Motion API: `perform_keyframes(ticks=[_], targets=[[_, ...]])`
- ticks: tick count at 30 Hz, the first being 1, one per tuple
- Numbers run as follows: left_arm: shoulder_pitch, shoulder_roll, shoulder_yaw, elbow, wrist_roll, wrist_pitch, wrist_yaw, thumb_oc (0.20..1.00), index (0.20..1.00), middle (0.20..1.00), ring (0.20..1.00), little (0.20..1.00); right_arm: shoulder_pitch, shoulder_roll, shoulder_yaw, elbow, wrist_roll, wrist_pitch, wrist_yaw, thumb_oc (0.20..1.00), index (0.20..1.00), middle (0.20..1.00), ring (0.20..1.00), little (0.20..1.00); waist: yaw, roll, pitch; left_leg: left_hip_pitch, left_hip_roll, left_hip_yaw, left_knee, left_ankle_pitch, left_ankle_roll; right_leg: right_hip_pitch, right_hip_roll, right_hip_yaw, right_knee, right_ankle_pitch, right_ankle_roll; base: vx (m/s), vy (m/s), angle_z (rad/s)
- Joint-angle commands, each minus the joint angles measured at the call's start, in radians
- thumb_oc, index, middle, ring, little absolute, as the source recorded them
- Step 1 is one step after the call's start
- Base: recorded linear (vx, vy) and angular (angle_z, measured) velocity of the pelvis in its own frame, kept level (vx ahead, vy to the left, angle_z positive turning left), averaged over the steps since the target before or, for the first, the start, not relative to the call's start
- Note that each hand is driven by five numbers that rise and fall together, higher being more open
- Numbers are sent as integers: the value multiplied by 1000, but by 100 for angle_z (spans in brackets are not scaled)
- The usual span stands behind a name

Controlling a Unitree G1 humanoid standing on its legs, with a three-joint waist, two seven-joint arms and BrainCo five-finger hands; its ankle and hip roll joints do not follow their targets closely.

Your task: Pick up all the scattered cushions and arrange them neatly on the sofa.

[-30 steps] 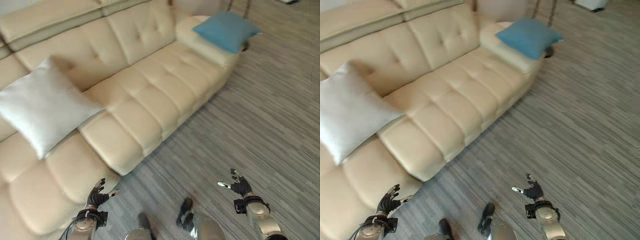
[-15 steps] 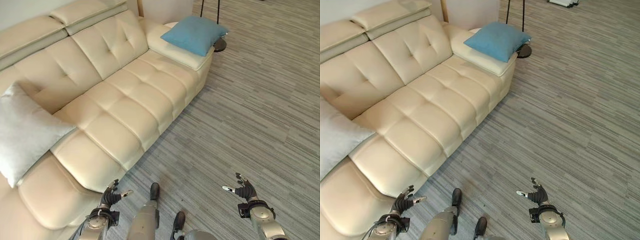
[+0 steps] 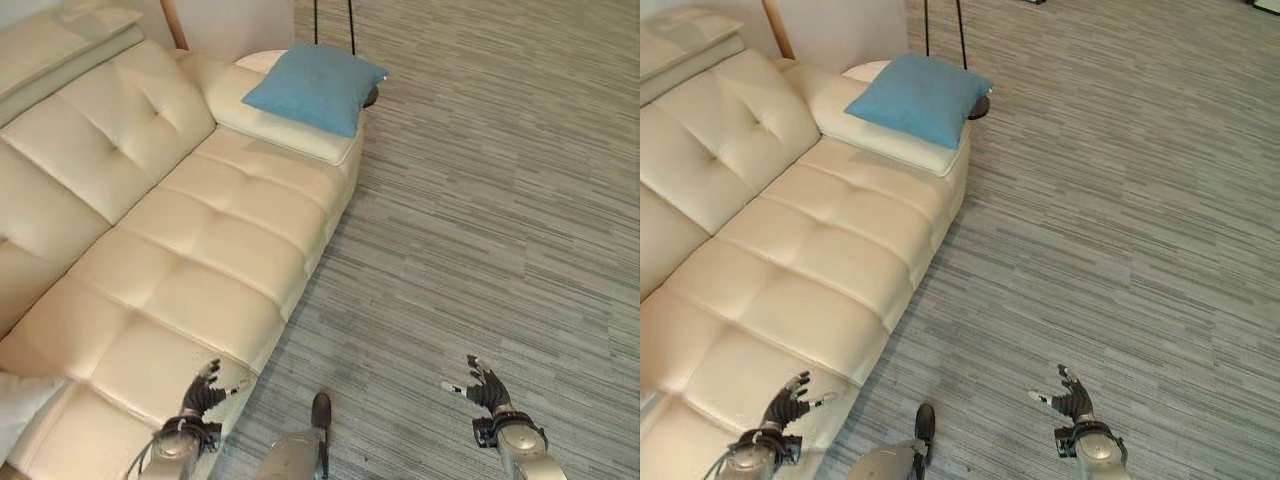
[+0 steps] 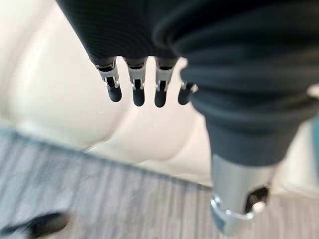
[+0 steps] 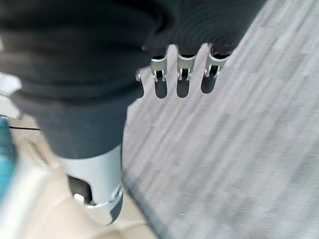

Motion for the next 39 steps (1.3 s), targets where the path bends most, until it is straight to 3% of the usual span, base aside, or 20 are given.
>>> perform_keyframes(ticks=[1, 6, 8, 10, 11, 13, 14, 16, 20, 21, 22, 25, 26, 28, 30, 31, 34, 36, 39], targets=[[22, 18, 3, -44, 24, -33, 22, 1000, 1000, 1000, 1000, 1000, -31, -21, -15, -11, 25, -32, 3, 1000, 1000, 1000, 1000, 1000, 12, -2, 6, -49, 85, -32, 84, -114, -82, -39, 10, -62, -221, 227, 3, 217, -14, -33], [14, 10, -8, -40, 16, -32, 29, 1000, 1000, 1000, 1000, 1000, -57, -25, 1, -10, 30, -23, 2, 1000, 1000, 1000, 1000, 1000, -33, 6, 52, 56, 87, -32, 79, -182, -83, -199, 13, -102, -316, 291, 17, 274, -30, -14], [18, 1, -6, -44, 25, -30, 34, 1000, 1000, 1000, 1000, 1000, -57, -21, 14, -8, 26, -17, -2, 1000, 1000, 1000, 1000, 1000, -45, -2, 68, 127, 90, -32, 76, -227, -97, -247, 4, -176, -390, 332, 40, 382, -106, 7], [20, -4, -7, -46, 29, -30, 34, 1000, 1000, 1000, 1000, 1000, -50, -20, 16, -12, 21, -17, -1, 1000, 1000, 1000, 1000, 1000, -53, -3, 65, 166, 95, -42, 54, -240, -104, -268, 12, -176, -393, 346, 43, 401, -160, -3], [19, -11, -19, -48, 36, -29, 31, 1000, 1000, 1000, 1000, 1000, -21, -20, 4, -21, 25, -18, 1, 1000, 1000, 1000, 1000, 1000, -64, -5, 57, 210, 95, -80, 37, -263, -115, -246, 28, -108, -386, 351, 35, 750, -375, 16], [11, -31, -40, -46, 21, -34, 28, 1000, 1000, 1000, 1000, 1000, -14, -32, -3, -19, 35, -28, -2, 1000, 1000, 1000, 1000, 1000, -80, 10, 35, 235, 154, -105, 31, -246, -153, -240, 29, -130, -337, 341, 9, 544, -349, 75], [10, -30, -39, -46, 21, -34, 28, 1000, 1000, 1000, 1000, 1000, -15, -32, -3, -19, 35, -28, -2, 1000, 1000, 1000, 1000, 1000, -84, 7, 33, 231, 151, -108, 30, -241, -152, -243, 25, -131, -338, 343, 9, 221, -195, 127], [-4, -35, -50, -44, 12, -34, 27, 1000, 1000, 1000, 1000, 1000, -13, -48, -8, -17, 36, -35, -7, 1000, 1000, 1000, 1000, 1000, -89, 22, 37, 197, 191, -119, 98, -176, -180, -224, 40, -152, -307, 301, -21, 223, -221, 122], [-10, -29, -55, -50, 7, -31, 15, 1000, 1000, 1000, 1000, 1000, -4, -66, -18, -15, 47, -34, -6, 1000, 1000, 1000, 1000, 1000, -88, 25, 46, 123, 251, -104, 266, -47, -168, -167, 77, -165, -284, 225, -74, 308, -237, 47], [-8, -28, -51, -50, 3, -30, 13, 1000, 1000, 1000, 1000, 1000, -2, -68, -21, -17, 50, -31, -4, 1000, 1000, 1000, 1000, 1000, -83, 20, 48, 105, 239, -105, 284, -61, -152, -150, 82, -156, -281, 211, -82, 364, -174, 24], [-6, -29, -49, -45, 5, -30, 13, 1000, 1000, 1000, 1000, 1000, -1, -73, -24, -18, 54, -34, -5, 1000, 1000, 1000, 1000, 1000, -73, 14, 51, 68, 195, -126, 289, -101, -139, -127, 85, -145, -287, 200, -82, 295, -108, -2], [-4, -35, -53, -31, 12, -30, 5, 1000, 1000, 1000, 1000, 1000, -4, -82, -36, -18, 58, -35, -2, 1000, 1000, 1000, 1000, 1000, -63, 6, 49, 4, 121, -122, 255, -181, -123, -84, 85, -127, -298, 178, -77, 298, -69, -32], [-2, -36, -54, -30, 13, -27, 0, 1000, 1000, 1000, 1000, 1000, -6, -83, -39, -20, 58, -35, -5, 1000, 1000, 1000, 1000, 1000, -56, 5, 49, -34, 93, -114, 236, -178, -119, -64, 92, -123, -305, 172, -77, 422, -26, -20], [4, -40, -56, -29, 25, -27, 0, 1000, 1000, 1000, 1000, 1000, -9, -78, -39, -15, 62, -40, -21, 1000, 1000, 1000, 1000, 1000, -27, 22, 49, -109, 37, -84, 114, -75, -136, 3, 135, -110, -338, 152, -73, 434, 12, -17], [9, -41, -55, -30, 31, -25, 3, 1000, 1000, 1000, 1000, 1000, -7, -67, -45, -11, 61, -34, -31, 1000, 1000, 1000, 1000, 1000, 3, 30, 37, -178, 30, -48, 53, 7, -151, 70, 168, -77, -364, 132, -66, 593, 118, -34], [36, -40, -37, -34, 32, -18, 2, 1000, 1000, 1000, 1000, 1000, 2, -56, -44, -23, 49, -25, -26, 1000, 1000, 1000, 1000, 1000, 28, 27, 25, -159, 46, -41, 38, 3, -142, 116, 167, -41, -353, 99, -53, 582, 169, -59], [47, -40, -24, -27, 31, -14, -2, 1000, 1000, 1000, 1000, 1000, 11, -46, -43, -33, 35, -22, -14, 1000, 1000, 1000, 1000, 1000, 30, 17, 12, -151, 42, -52, 80, -9, -117, 132, 138, -31, -337, 103, -41, 412, 210, -127], [58, -19, -11, -26, 37, -9, -8, 1000, 1000, 1000, 1000, 1000, 11, -34, -52, -45, 28, -22, -3, 1000, 1000, 1000, 1000, 1000, 29, -9, 3, -105, 31, -37, 110, -67, -84, 107, 87, -2, -226, 179, 3, 436, 263, -102], [61, 4, 0, -32, 37, -11, -4, 1000, 1000, 1000, 1000, 1000, 2, -28, -46, -54, 28, -27, -1, 1000, 1000, 1000, 1000, 1000, 25, -3, 12, -47, 45, -27, 122, -117, -58, 18, 59, -1, -76, 259, 19, 243, 126, -40]])
